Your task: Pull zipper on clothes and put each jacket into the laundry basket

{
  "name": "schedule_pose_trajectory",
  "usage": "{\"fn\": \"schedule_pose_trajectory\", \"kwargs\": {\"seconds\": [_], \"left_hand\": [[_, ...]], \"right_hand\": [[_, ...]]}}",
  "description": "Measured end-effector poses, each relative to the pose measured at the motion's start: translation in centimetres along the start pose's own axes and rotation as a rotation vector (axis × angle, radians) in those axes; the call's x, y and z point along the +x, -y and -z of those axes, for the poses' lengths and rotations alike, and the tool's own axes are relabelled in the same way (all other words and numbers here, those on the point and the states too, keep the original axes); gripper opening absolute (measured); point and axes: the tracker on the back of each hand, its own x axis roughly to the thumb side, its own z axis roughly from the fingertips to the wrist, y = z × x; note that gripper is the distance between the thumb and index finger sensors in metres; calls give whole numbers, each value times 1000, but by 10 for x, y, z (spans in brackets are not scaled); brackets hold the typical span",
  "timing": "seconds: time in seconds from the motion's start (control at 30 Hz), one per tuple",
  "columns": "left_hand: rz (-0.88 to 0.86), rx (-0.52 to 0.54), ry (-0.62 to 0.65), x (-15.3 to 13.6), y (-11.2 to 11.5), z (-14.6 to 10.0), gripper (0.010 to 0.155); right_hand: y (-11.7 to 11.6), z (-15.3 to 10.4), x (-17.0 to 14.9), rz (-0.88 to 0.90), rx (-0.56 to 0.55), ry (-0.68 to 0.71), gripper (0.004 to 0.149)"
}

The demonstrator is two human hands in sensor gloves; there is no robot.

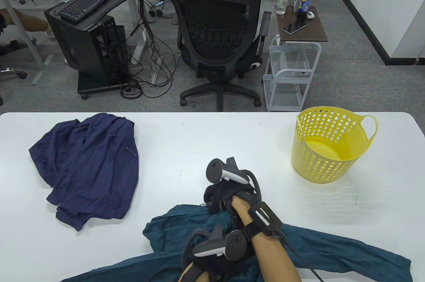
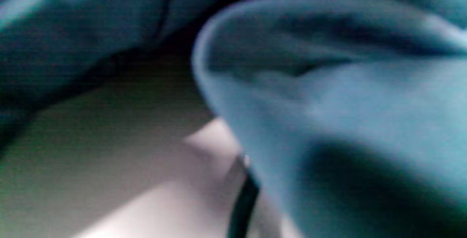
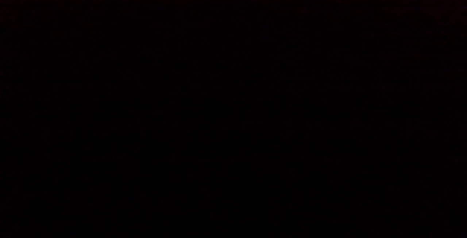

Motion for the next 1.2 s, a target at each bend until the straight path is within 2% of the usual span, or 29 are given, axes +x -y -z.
{"fn": "schedule_pose_trajectory", "kwargs": {"seconds": [0.13, 0.23, 0.33, 0.4, 0.47, 0.53, 0.6, 0.67, 0.73, 0.77, 0.8, 0.87, 0.97, 1.07, 1.1, 1.13, 1.17, 1.2], "left_hand": [[3, -1, -1, 2, 0, -1, 60], [4, 5, -2, 2, 1, -1, 60], [0, 38, -20, 2, -1, -4, 62], [18, 97, -72, -1, -5, -8, 65], [50, 173, -111, -5, -10, -12, 67], [43, 219, -138, -8, -14, -16, 68], [13, 247, -138, -10, -16, -17, 68], [-21, 239, -131, -12, -15, -16, 67], [-34, 223, -114, -13, -14, -15, 66], [-49, 226, -109, -14, -16, -15, 66], [-66, 235, -108, -16, -17, -16, 66], [-134, 282, -111, -24, -23, -21, 65], [-262, 438, -192, -47, -40, -41, 62], [-374, 631, -400, -79, -51, -68, 57], [-375, 635, -457, -86, -52, -73, 54], [-347, 574, -512, -94, -51, -74, 51], [-293, 441, -549, -98, -48, -71, 48], [-249, 360, -548, -99, -46, -68, 47]], "right_hand": [[6, -8, 4, 3, -28, 34, 42], [22, -17, -3, 98, -112, 49, 44], [47, -34, -22, 283, -344, 66, 44], [62, -47, -46, 502, -514, 46, 44], [69, -61, -77, 724, -737, -88, 44], [66, -71, -105, 904, -877, -278, 44], [57, -74, -131, 930, -837, -481, 46], [47, -70, -142, 820, -705, -555, 61], [40, -71, -146, 707, -638, -569, 69], [38, -72, -147, 679, -650, -563, 71], [37, -73, -146, 676, -645, -556, 72], [37, -79, -144, 673, -562, -513, 73], [44, -98, -137, 618, -551, -456, 70], [47, -124, -127, 508, -563, -410, 64], [46, -130, -123, 476, -551, -395, 61], [41, -136, -117, 431, -528, -367, 58], [35, -142, -110, 381, -500, -341, 54], [30, -144, -107, 347, -482, -335, 52]]}}
